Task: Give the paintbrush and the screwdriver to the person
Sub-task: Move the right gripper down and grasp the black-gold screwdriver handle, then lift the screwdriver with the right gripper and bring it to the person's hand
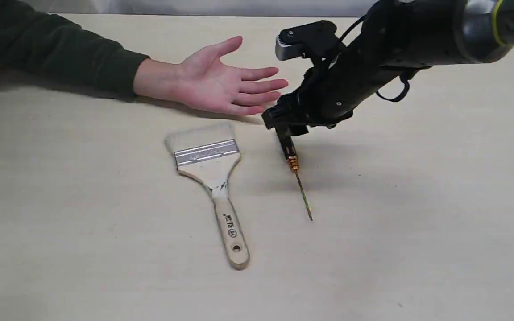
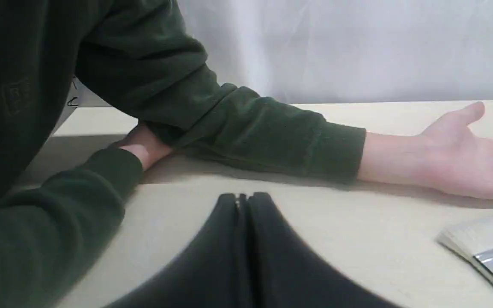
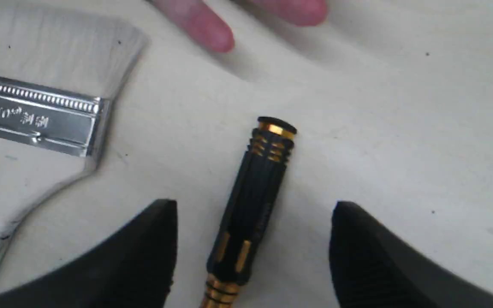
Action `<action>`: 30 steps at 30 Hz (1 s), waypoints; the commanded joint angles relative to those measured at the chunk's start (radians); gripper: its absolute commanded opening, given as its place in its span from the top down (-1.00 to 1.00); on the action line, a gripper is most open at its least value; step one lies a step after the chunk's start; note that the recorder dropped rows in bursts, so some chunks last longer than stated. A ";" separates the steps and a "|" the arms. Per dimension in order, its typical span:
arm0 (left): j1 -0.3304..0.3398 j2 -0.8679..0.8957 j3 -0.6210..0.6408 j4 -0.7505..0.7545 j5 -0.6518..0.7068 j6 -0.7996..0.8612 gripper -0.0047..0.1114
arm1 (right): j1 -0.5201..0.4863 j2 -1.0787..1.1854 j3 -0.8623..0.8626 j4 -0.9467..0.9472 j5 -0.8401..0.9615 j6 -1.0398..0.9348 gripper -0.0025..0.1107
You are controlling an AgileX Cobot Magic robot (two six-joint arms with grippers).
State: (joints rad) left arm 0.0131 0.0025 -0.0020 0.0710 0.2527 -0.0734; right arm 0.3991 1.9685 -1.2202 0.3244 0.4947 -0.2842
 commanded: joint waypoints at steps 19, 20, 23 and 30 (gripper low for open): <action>-0.002 -0.002 0.002 -0.003 -0.003 -0.002 0.92 | 0.069 0.175 -0.140 -0.288 0.168 0.273 0.30; -0.002 -0.002 0.002 -0.003 -0.003 -0.002 0.92 | 0.069 0.175 -0.140 -0.288 0.172 0.266 0.40; -0.002 -0.002 0.002 -0.003 -0.003 -0.002 0.92 | 0.069 0.175 -0.140 -0.288 0.177 0.238 0.66; -0.002 -0.002 0.002 -0.003 -0.003 -0.002 0.92 | 0.067 0.153 -0.140 -0.288 0.200 0.210 0.88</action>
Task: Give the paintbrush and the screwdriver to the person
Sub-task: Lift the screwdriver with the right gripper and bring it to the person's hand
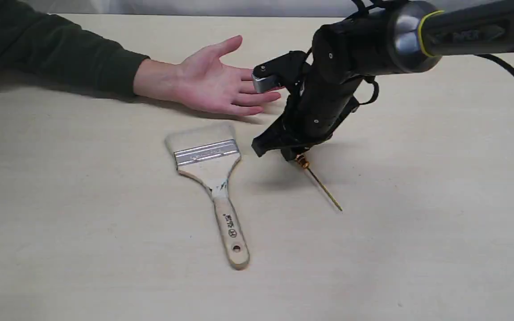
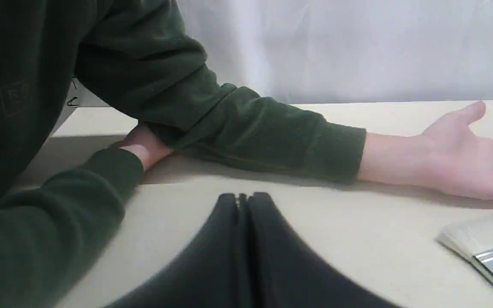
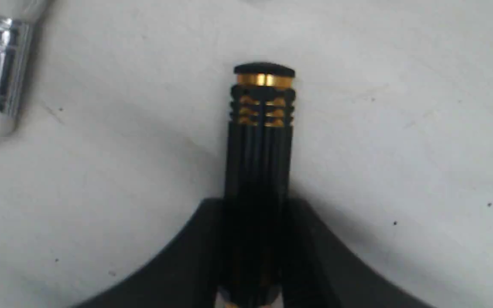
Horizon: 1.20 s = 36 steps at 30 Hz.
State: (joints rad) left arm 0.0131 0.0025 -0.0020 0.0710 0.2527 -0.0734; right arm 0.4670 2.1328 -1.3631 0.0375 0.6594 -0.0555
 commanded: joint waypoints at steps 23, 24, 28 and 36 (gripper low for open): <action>-0.002 -0.002 0.002 0.000 -0.003 -0.002 0.92 | 0.001 -0.222 -0.201 0.257 -0.088 -0.256 0.88; -0.002 -0.002 0.002 0.000 -0.003 -0.002 0.92 | 0.001 -0.191 -0.250 0.246 -0.078 -0.241 0.88; -0.002 -0.002 0.002 0.000 -0.003 -0.002 0.92 | 0.001 -0.086 -0.381 0.174 -0.061 -0.174 0.88; -0.002 -0.002 0.002 0.000 -0.003 -0.002 0.92 | -0.001 0.166 -0.639 0.112 0.066 -0.107 0.88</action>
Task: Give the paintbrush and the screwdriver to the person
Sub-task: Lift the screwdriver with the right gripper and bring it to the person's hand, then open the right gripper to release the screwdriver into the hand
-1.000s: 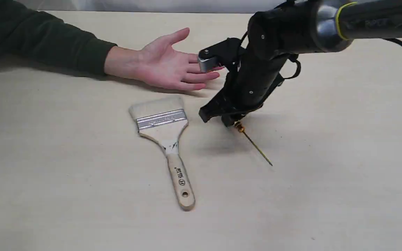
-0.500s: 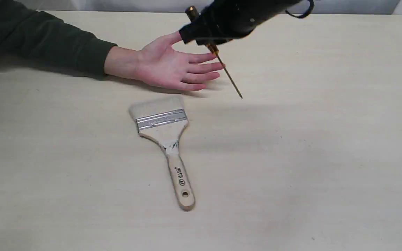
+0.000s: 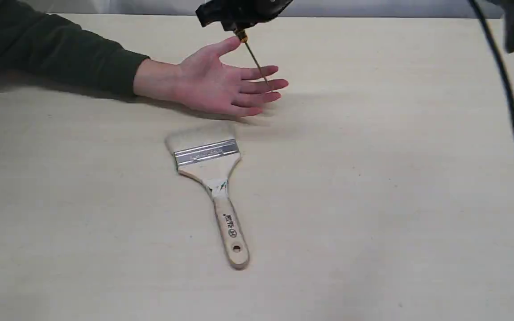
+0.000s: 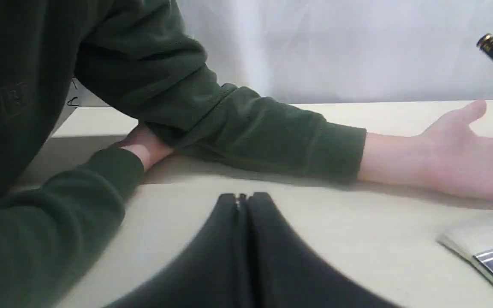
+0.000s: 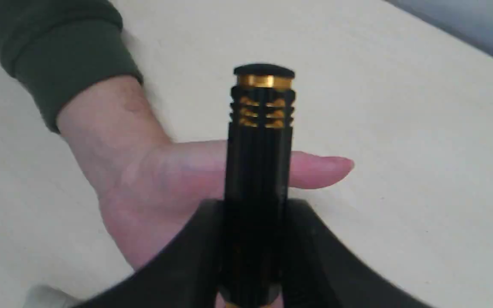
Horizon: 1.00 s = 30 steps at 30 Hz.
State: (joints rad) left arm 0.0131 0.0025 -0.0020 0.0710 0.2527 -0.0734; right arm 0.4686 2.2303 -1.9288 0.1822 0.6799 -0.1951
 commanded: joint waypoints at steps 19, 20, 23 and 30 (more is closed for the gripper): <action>-0.002 -0.002 0.002 -0.005 -0.001 -0.002 0.92 | -0.015 0.157 -0.199 -0.043 0.149 0.089 -0.02; -0.002 -0.002 0.002 -0.005 -0.001 -0.002 0.92 | -0.018 0.137 -0.199 -0.045 0.164 0.092 -0.06; -0.002 -0.002 0.002 -0.005 -0.001 -0.002 0.92 | -0.030 0.087 -0.199 -0.049 0.201 0.098 -0.05; -0.002 -0.002 0.002 -0.005 -0.001 -0.002 0.92 | -0.052 -0.016 -0.159 -0.049 0.317 0.086 -0.04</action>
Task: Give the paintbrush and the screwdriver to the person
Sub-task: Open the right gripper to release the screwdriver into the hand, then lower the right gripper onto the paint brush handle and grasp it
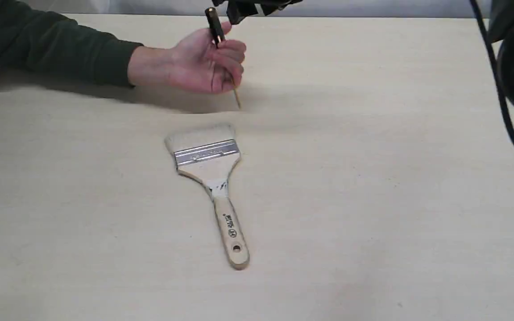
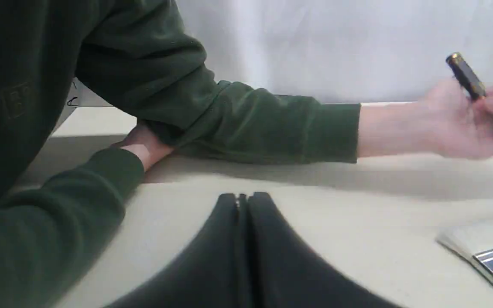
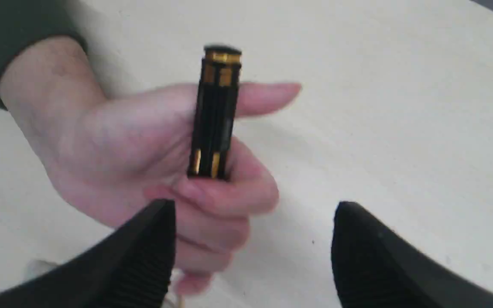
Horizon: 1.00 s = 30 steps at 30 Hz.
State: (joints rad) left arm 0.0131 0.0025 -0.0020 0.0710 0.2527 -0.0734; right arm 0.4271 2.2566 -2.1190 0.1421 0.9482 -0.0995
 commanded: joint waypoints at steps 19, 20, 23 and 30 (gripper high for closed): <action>-0.002 -0.002 0.002 0.000 -0.004 -0.002 0.92 | 0.052 -0.369 0.722 0.130 -0.206 -0.097 -0.04; -0.002 -0.002 0.002 0.000 -0.004 -0.002 0.92 | 0.071 -0.367 0.747 0.130 -0.225 -0.097 -0.04; -0.002 -0.002 0.002 0.000 -0.004 -0.002 0.92 | 0.125 -0.359 0.806 0.136 -0.288 -0.097 -0.04; -0.002 -0.002 0.002 0.000 -0.004 -0.002 0.92 | 0.230 -0.313 0.818 0.136 -0.305 -0.077 -0.15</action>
State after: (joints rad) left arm 0.0131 0.0025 -0.0020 0.0710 0.2527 -0.0734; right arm 0.6463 1.9361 -1.3047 0.2775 0.6630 -0.1794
